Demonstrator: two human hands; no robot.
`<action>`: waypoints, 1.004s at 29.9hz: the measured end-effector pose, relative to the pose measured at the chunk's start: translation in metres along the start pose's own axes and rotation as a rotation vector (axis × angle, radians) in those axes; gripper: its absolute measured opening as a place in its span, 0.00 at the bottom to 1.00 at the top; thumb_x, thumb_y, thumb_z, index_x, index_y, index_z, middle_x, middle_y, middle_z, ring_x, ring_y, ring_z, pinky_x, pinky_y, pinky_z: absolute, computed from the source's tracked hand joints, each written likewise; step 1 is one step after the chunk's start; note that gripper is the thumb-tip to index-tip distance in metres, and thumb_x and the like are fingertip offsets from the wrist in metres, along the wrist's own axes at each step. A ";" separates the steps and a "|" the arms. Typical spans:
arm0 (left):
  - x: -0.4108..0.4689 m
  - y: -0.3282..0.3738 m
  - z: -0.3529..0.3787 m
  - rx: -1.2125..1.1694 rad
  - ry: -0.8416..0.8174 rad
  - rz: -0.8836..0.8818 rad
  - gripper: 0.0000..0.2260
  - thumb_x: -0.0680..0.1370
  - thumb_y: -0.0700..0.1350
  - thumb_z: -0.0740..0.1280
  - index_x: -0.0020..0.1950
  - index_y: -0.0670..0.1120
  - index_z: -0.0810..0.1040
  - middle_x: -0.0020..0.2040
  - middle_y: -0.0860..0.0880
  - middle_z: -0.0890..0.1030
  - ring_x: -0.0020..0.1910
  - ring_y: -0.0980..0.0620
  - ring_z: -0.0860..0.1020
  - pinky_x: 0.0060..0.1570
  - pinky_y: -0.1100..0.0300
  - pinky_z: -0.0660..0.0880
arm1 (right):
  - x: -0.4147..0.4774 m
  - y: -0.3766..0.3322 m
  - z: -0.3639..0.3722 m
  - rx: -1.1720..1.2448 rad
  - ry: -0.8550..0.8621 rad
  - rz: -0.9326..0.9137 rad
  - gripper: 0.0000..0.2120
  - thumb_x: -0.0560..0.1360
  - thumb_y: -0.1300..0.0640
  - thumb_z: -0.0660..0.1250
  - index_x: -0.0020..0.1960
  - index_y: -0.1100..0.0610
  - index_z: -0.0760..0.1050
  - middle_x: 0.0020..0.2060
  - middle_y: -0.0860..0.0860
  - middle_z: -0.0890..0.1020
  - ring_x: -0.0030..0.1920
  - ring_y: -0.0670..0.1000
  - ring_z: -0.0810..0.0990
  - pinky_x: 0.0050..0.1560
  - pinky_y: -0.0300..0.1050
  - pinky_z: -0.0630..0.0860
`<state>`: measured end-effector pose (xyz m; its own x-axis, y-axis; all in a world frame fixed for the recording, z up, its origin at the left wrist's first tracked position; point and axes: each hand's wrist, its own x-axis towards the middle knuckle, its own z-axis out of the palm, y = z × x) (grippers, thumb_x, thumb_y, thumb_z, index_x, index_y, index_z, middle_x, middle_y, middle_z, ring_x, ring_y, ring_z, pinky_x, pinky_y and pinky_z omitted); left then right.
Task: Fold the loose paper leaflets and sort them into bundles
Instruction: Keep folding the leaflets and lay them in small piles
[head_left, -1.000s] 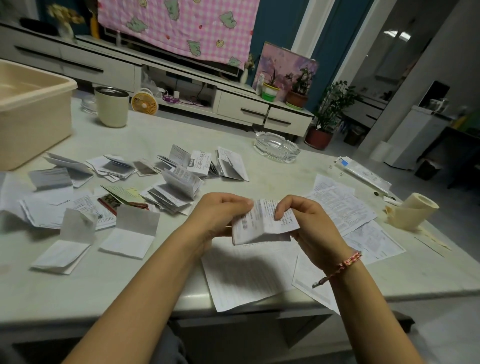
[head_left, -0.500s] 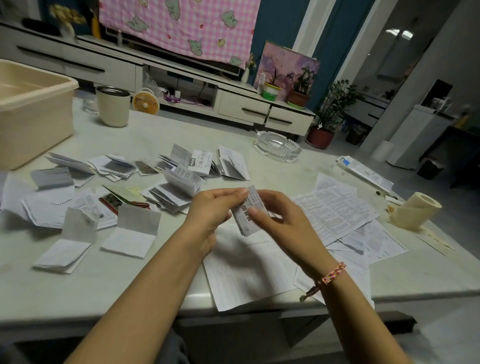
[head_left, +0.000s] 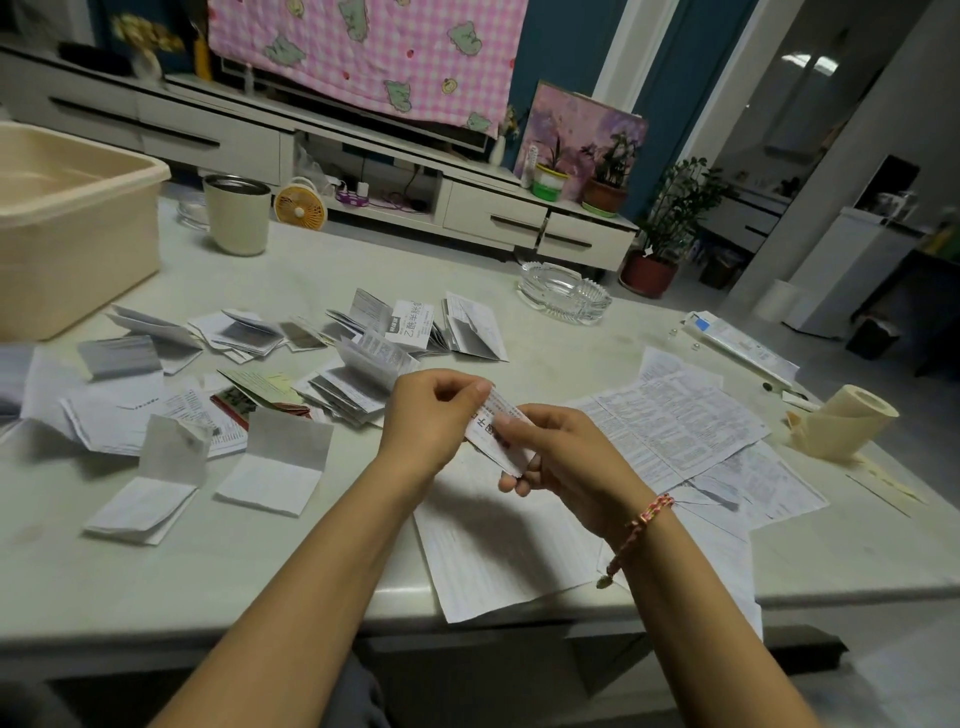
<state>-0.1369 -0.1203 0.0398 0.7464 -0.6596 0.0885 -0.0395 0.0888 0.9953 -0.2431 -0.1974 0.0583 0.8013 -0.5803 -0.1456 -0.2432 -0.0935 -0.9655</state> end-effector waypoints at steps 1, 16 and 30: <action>0.002 -0.001 0.000 0.039 0.017 0.013 0.06 0.77 0.40 0.67 0.41 0.47 0.80 0.38 0.51 0.81 0.41 0.51 0.79 0.48 0.55 0.76 | 0.001 0.000 0.001 -0.009 0.039 -0.020 0.08 0.78 0.60 0.62 0.46 0.64 0.76 0.31 0.54 0.79 0.23 0.50 0.77 0.23 0.37 0.70; 0.012 -0.008 -0.005 0.119 0.460 0.000 0.09 0.79 0.43 0.64 0.50 0.39 0.80 0.41 0.48 0.78 0.41 0.52 0.74 0.39 0.64 0.65 | 0.017 0.001 0.016 0.084 0.210 -0.055 0.06 0.75 0.61 0.67 0.41 0.62 0.76 0.29 0.50 0.78 0.23 0.46 0.74 0.25 0.36 0.69; 0.016 -0.003 -0.038 -0.068 0.521 -0.079 0.07 0.76 0.41 0.64 0.41 0.48 0.81 0.46 0.45 0.83 0.49 0.42 0.80 0.51 0.46 0.77 | 0.032 -0.008 0.042 0.200 0.165 -0.058 0.07 0.73 0.70 0.65 0.48 0.60 0.74 0.33 0.55 0.78 0.26 0.49 0.75 0.28 0.37 0.73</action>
<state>-0.0997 -0.1032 0.0366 0.9771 -0.2097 -0.0354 0.0603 0.1135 0.9917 -0.1929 -0.1809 0.0521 0.7069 -0.7041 -0.0672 -0.0732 0.0216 -0.9971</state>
